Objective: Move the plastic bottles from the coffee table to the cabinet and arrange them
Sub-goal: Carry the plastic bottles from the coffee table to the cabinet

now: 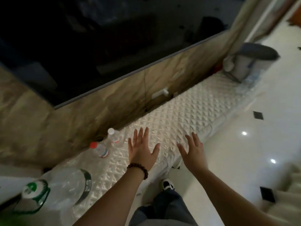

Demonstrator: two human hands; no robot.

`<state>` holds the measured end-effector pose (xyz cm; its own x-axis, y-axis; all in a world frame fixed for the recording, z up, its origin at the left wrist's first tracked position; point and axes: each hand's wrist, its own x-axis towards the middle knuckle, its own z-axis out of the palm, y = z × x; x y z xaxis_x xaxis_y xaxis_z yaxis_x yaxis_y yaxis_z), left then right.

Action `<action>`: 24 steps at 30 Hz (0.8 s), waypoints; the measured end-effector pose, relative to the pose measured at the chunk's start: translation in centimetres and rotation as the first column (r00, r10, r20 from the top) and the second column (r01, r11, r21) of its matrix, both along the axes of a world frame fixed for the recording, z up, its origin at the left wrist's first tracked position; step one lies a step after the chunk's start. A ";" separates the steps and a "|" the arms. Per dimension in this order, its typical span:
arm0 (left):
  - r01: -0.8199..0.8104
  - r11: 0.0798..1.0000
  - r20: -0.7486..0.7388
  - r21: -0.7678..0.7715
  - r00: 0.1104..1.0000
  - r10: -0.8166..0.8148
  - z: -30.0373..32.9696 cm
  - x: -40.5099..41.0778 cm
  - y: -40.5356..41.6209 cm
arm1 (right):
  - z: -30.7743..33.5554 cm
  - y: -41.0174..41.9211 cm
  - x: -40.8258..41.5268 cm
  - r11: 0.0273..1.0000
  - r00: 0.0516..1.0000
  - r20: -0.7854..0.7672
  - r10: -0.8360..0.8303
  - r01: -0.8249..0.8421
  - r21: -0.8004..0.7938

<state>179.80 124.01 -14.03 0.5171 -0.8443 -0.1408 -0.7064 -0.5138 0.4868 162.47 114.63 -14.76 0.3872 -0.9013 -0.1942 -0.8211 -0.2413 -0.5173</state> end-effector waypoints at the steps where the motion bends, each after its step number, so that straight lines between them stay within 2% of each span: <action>1: 0.043 0.999 -0.005 -0.003 0.999 -0.043 0.0 -0.8 -0.6 | -0.1 0.4 -1.3 0.999 0.999 -0.006 -0.053 0.053 0.005; 6: 0.254 0.967 0.018 -0.033 0.967 -0.254 0.5 -5.8 -3.4 | 0.1 2.4 -7.7 0.955 0.955 -0.015 -0.295 0.295 -0.004; 11: 0.485 0.874 0.053 0.000 0.873 -0.485 0.7 -12.7 -5.8 | 0.4 5.0 -14.9 0.835 0.834 -0.026 -0.550 0.549 -0.039; 17: 0.712 0.701 0.041 0.022 0.700 -0.713 0.9 -22.4 -7.9 | 1.0 9.3 -24.6 0.574 0.573 -0.027 -0.819 0.817 -0.050; 20: 0.799 0.602 0.039 0.016 0.601 -0.799 1.2 -27.3 -8.9 | 1.4 10.9 -29.1 0.455 0.453 -0.056 -0.890 0.890 -0.035; 24: 0.881 0.473 0.029 0.004 0.472 -0.881 1.4 -34.0 -10.5 | 2.0 12.0 -34.3 0.295 0.295 0.000 -0.956 0.955 -0.015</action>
<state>145.75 113.51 -12.67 -0.4972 -0.8579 -0.1292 -0.7951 0.3910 0.4636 128.15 126.65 -12.79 -0.7499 -0.6364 -0.1808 -0.4800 0.7114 -0.5133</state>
